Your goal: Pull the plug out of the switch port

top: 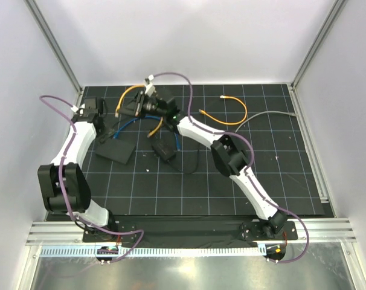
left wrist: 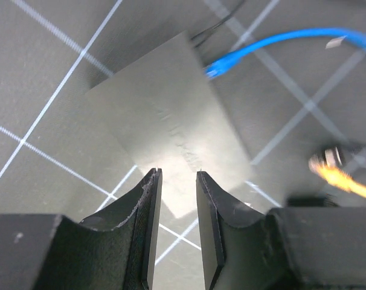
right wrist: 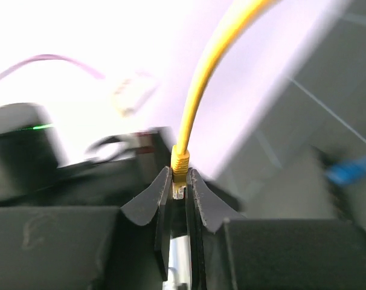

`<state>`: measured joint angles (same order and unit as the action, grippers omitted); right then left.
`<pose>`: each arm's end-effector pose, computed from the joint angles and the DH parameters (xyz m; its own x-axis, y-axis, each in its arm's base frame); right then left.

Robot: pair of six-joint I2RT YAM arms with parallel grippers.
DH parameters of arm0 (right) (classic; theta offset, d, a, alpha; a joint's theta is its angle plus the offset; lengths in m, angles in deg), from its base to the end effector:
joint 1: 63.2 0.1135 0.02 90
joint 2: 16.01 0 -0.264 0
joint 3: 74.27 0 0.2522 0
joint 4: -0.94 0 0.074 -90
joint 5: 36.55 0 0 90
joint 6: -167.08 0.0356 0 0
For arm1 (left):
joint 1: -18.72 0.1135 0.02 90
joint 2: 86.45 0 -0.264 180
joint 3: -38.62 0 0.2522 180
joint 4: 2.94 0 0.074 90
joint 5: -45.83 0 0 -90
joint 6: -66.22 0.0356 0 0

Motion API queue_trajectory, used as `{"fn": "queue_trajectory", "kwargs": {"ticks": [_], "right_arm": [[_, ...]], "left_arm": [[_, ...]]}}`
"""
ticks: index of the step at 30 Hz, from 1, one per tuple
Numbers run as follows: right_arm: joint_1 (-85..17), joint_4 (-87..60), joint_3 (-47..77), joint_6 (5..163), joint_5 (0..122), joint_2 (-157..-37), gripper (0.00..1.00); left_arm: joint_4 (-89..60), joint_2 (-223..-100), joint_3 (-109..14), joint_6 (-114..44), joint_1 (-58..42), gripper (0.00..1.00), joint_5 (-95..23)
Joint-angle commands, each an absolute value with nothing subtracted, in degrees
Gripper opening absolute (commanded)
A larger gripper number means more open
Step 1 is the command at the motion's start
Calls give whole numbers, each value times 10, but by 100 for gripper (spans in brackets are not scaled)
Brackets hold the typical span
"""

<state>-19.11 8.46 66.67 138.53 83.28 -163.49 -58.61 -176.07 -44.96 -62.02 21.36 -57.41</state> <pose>0.4172 0.4288 0.2285 -0.8381 0.2490 -0.4853 -0.4700 0.1219 0.8742 0.3198 0.0229 0.2553 -0.5960 -0.6306 -0.4971 -0.6648 0.7347 -0.1349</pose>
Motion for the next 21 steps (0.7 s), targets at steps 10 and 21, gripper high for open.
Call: {"fn": "queue_trajectory", "kwargs": {"ticks": [10,21], "right_arm": [[-278,131,488,1288,878,-1363,1],[-399,-247,448,1179,689,-1231,1]], "left_arm": [[-557,-1740,-514,-582,213,35,-500],[-490,-1702,-447,-524,213,38,-446]]}}
